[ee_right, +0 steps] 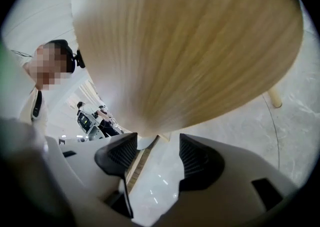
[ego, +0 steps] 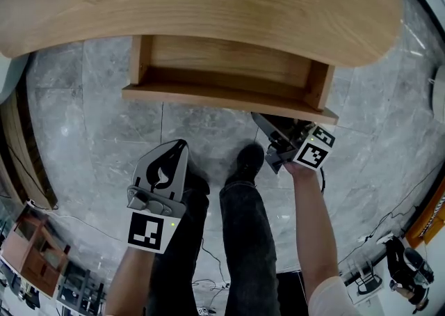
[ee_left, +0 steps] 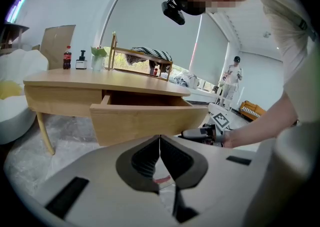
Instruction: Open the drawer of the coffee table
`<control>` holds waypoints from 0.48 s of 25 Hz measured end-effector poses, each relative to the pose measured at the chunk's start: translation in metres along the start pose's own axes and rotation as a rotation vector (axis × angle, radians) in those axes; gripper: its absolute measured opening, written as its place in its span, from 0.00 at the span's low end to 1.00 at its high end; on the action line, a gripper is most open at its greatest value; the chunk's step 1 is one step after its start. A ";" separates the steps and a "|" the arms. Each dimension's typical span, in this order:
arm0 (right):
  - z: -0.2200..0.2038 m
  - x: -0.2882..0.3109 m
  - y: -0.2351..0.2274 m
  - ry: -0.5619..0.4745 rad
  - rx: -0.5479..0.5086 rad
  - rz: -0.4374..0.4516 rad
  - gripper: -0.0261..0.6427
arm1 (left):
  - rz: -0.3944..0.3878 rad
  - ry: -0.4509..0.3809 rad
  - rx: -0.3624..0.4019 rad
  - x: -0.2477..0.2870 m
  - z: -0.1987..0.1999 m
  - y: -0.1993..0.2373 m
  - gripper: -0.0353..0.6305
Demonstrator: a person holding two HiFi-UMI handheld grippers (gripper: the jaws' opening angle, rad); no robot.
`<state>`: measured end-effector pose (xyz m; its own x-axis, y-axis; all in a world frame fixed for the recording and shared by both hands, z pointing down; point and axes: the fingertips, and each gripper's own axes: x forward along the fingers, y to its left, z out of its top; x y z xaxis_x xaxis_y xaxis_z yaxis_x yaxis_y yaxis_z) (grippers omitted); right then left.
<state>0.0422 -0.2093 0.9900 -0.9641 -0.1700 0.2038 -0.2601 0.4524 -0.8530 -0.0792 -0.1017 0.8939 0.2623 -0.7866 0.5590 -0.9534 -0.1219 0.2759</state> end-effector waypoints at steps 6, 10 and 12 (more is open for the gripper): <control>-0.010 -0.017 0.020 0.041 0.026 -0.078 0.42 | 0.016 -0.020 -0.013 -0.018 0.031 -0.012 0.08; 0.003 -0.028 0.041 0.051 0.003 -0.116 0.37 | 0.030 -0.027 -0.008 -0.033 0.054 -0.018 0.08; 0.014 -0.030 0.059 0.046 -0.020 -0.128 0.31 | 0.036 -0.041 0.001 -0.042 0.070 -0.017 0.08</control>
<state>0.0564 -0.1896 0.9265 -0.9244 -0.1874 0.3322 -0.3814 0.4474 -0.8089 -0.0845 -0.1091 0.8114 0.2219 -0.8143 0.5363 -0.9622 -0.0937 0.2557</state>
